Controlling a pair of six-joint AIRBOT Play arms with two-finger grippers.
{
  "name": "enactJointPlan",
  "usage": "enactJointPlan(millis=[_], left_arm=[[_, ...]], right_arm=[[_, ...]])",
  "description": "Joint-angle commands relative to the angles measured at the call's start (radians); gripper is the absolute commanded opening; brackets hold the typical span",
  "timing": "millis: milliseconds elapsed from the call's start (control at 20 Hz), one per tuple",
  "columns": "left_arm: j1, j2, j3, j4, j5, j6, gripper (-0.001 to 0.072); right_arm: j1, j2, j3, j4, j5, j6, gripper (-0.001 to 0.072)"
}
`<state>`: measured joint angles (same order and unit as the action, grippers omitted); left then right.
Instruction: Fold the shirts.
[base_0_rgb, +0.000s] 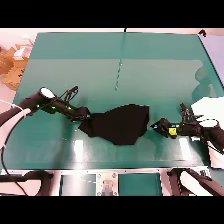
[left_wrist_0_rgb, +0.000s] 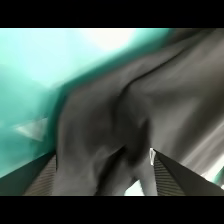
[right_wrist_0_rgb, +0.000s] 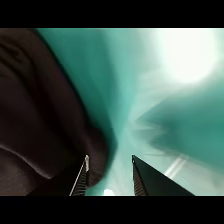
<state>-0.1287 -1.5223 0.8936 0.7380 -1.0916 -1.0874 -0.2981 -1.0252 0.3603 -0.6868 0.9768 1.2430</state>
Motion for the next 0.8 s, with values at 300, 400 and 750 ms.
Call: enactJointPlan(millis=[300, 400, 750], left_arm=[[0.000, -0.033, -0.009, -0.149, 0.051, 0.095, 0.0029], [0.000, -0.029, 0.006, -0.169, 0.050, 0.101, 0.0028], [0.000, 0.156, 0.369, -0.046, -0.062, 0.045, 0.0027]], right_arm=[[0.198, -0.185, -0.001, 0.223, -0.075, -0.141, 0.0100], [0.173, -0.184, 0.045, 0.211, -0.044, -0.156, 0.0016], [0.012, -0.136, 0.499, 0.197, 0.290, -0.090, 0.0015]])
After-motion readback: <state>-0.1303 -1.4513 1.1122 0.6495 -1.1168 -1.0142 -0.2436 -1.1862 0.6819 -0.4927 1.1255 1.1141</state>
